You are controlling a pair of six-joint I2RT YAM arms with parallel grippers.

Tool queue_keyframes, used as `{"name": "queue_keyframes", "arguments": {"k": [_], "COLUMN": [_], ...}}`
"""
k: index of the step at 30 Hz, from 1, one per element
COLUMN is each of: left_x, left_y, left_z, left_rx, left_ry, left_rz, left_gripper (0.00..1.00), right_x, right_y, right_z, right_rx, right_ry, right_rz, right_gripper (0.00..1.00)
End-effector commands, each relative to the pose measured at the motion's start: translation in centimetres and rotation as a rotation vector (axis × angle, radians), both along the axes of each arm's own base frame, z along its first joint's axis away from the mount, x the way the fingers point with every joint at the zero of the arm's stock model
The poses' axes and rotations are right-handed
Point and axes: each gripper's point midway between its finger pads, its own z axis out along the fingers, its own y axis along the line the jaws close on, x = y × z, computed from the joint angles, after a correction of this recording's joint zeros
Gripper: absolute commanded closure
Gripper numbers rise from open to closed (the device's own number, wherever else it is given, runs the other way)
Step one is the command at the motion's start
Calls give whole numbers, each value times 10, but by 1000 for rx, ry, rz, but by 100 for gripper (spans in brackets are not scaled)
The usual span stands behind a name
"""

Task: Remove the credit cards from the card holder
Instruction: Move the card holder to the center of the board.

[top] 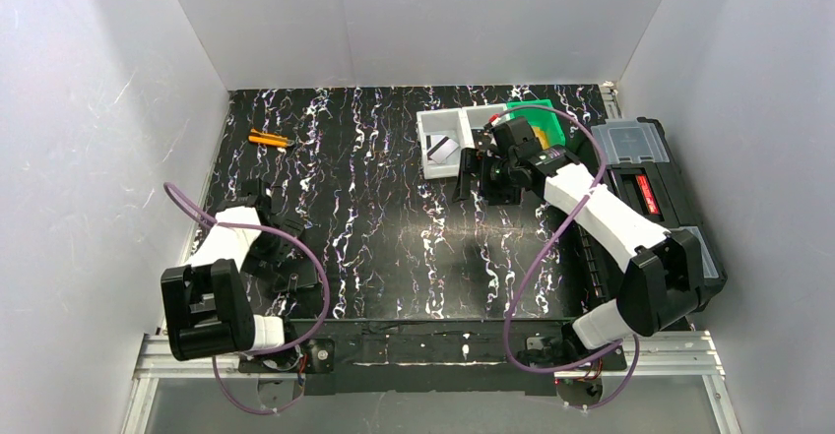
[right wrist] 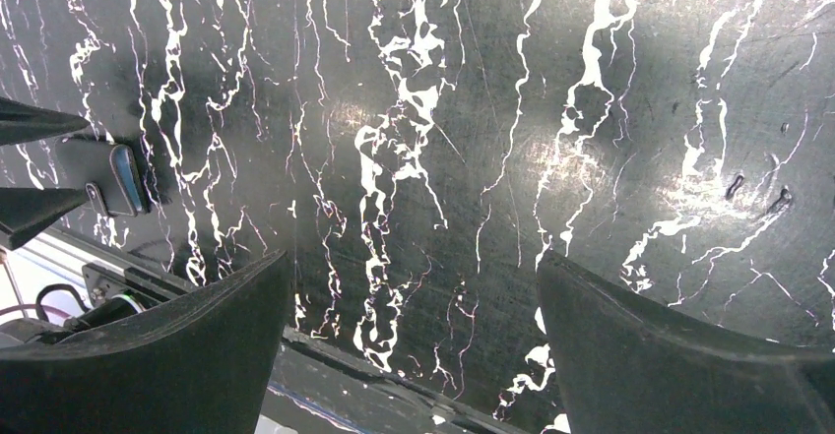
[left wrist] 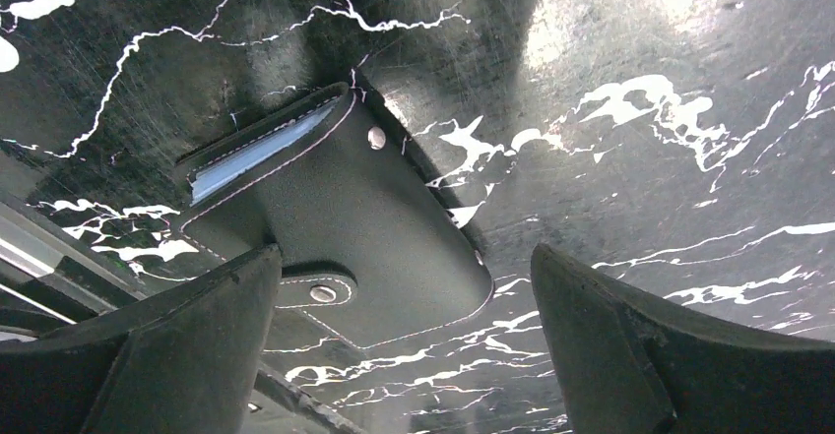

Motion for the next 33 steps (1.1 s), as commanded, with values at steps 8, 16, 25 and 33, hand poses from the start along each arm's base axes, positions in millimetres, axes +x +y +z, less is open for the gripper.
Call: {"name": "queue_keyframes", "arguments": {"k": [8,16,25,33], "left_x": [-9,-8,20,54], "left_y": [-3,-28,-93,-165], "left_z": [-29,-36,-35,-27], "left_rx": [-30,-48,-74,-111], "left_ry": [93,150,128,89], "left_rz": [68,-114,-343,-541], "left_gripper": [14,43,62,74], "right_x": [5,5,1,-2], "right_y": [10,19,14,5], "right_z": [-3,-6,-6,-3], "right_rx": [26,59,54,29], "right_ry": [1,30,29,14], "right_rz": [44,51,31,3], "right_gripper": [0,0,0,0]}}
